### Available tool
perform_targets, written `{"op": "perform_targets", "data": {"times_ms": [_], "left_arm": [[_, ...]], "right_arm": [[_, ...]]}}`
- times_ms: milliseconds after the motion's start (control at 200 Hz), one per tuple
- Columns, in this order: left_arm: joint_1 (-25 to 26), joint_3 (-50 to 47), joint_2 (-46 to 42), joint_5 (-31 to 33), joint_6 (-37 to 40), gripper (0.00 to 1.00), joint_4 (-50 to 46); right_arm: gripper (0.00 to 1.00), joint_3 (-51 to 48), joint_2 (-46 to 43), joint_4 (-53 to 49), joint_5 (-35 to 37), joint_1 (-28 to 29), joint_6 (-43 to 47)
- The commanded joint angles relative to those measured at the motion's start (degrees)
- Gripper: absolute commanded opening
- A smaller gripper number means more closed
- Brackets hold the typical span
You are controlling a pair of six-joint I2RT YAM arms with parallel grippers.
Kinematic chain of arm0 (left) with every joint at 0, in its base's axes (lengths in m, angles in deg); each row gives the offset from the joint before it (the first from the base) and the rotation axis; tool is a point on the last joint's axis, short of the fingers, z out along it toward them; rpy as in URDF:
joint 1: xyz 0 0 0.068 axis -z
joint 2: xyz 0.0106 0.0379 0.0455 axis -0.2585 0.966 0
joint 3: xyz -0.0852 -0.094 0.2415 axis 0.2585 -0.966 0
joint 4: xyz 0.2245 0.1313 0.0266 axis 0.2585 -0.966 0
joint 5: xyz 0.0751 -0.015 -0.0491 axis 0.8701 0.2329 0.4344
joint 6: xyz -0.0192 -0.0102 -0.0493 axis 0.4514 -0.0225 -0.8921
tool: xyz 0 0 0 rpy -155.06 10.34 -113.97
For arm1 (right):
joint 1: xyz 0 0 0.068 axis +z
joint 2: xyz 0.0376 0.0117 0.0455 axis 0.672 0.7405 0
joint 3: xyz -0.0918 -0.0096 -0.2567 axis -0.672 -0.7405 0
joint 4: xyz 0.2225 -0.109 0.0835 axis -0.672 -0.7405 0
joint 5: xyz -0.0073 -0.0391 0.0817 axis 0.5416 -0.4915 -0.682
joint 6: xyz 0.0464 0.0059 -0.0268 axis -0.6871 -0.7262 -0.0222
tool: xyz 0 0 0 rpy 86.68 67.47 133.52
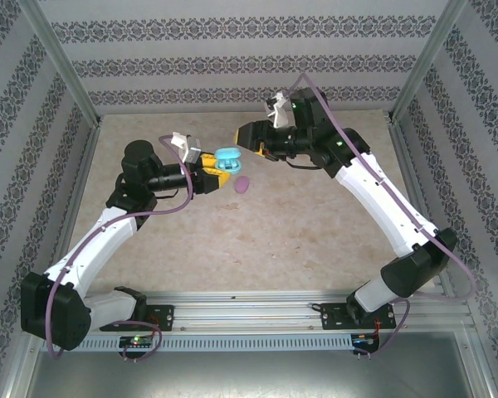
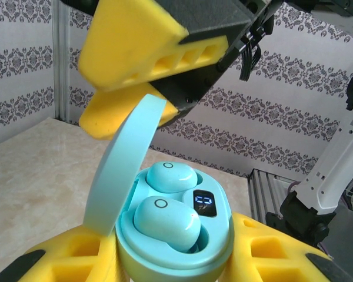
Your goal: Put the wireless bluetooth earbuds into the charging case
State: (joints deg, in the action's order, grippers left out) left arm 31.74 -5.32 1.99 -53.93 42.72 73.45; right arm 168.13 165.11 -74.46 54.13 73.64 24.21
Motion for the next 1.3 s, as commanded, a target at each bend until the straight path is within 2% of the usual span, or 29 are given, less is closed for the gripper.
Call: {"op": "perform_targets", "data": {"times_ms": [0, 430, 560, 829, 1009, 1139, 1294], "left_arm": [[-0.1, 2.1, 0.7, -0.4, -0.9, 0.11, 3.7], [-0.1, 2.1, 3.2, 2.6, -9.3, 0.11, 10.6], [-0.1, 1.9, 3.3, 3.6, -9.4, 0.13, 9.8], [-0.1, 1.4, 1.3, 5.1, -3.5, 0.25, 2.3], [-0.1, 1.2, 0.0, 6.2, -0.8, 0.35, -1.0], [-0.1, 1.2, -0.1, 6.2, -0.6, 0.46, -1.1], [-0.1, 1.1, -0.2, 6.2, -0.2, 0.54, -1.0]], "right_arm": [[0.55, -1.6, -0.3, 2.1, -2.9, 1.2, -2.1], [0.56, -11.0, -2.7, 14.2, -5.6, 2.2, -11.8], [0.50, -11.6, -2.4, 16.6, -6.7, 2.4, -13.6], [0.25, -13.6, -2.4, 21.4, -6.9, 2.4, -16.9], [0.22, -14.7, -1.9, 24.4, -7.7, 2.3, -19.1], [0.19, -15.2, -1.7, 26.1, -7.9, 2.2, -20.2], [0.16, -16.0, -1.7, 27.7, -7.6, 1.6, -21.3]]}}
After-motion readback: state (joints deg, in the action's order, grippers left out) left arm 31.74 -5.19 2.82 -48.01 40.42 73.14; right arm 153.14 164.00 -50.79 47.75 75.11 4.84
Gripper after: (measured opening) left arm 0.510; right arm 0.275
